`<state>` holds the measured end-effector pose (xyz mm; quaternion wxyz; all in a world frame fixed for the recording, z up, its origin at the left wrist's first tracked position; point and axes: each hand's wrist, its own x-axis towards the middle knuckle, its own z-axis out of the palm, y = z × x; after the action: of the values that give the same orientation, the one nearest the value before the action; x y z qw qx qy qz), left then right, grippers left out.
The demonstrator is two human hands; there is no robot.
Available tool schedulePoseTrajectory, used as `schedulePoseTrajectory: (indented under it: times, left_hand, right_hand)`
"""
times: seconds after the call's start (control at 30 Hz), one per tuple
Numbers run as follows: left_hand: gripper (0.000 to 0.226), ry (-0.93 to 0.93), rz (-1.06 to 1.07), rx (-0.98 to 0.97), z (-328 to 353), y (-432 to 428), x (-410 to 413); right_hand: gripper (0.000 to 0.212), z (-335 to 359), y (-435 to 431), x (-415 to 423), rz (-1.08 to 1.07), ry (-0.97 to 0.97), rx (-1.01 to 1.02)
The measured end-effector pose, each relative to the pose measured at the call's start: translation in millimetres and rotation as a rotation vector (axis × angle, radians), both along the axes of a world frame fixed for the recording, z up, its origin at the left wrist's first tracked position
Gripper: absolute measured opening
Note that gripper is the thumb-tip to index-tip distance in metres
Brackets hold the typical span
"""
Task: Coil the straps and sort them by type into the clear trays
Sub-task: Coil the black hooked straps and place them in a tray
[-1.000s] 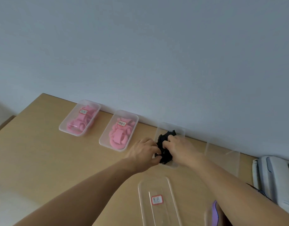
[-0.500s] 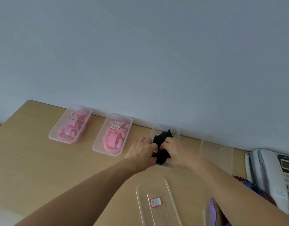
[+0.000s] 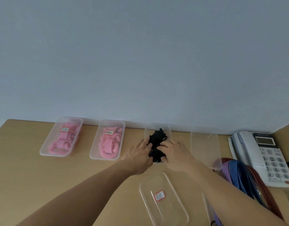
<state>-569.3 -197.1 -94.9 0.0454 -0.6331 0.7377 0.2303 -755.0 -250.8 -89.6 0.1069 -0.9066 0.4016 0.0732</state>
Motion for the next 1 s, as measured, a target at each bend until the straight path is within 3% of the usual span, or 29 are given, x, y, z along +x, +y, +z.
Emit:
schedulePoseTrajectory:
  times: [0.2,0.43,0.6,0.7,1.0]
  left_hand:
    - [0.066,-0.027,-0.085,0.005,4.2,-5.1,6.5]
    - [0.062,0.101,-0.048,-0.169,10.2,17.1,14.8]
    - [0.060,0.116,0.025,-0.148,6.3,66.3,17.6]
    - [0.060,0.090,0.074,-0.086,-0.5,92.6,16.5]
    - [0.059,0.116,0.209,0.019,-13.8,138.6,-15.8]
  right_hand:
    - [0.051,11.4,24.6,-2.6,-0.141,-0.008,-0.033]
    - [0.042,22.1,74.6,-5.5,-0.318,-0.186,-0.112]
    - [0.044,8.6,112.0,-6.3,-0.340,-0.082,-0.008]
    - [0.052,-4.1,130.3,-11.8,-0.428,0.017,0.106]
    - [0.090,-35.3,159.3,-14.5,-0.645,0.132,0.156]
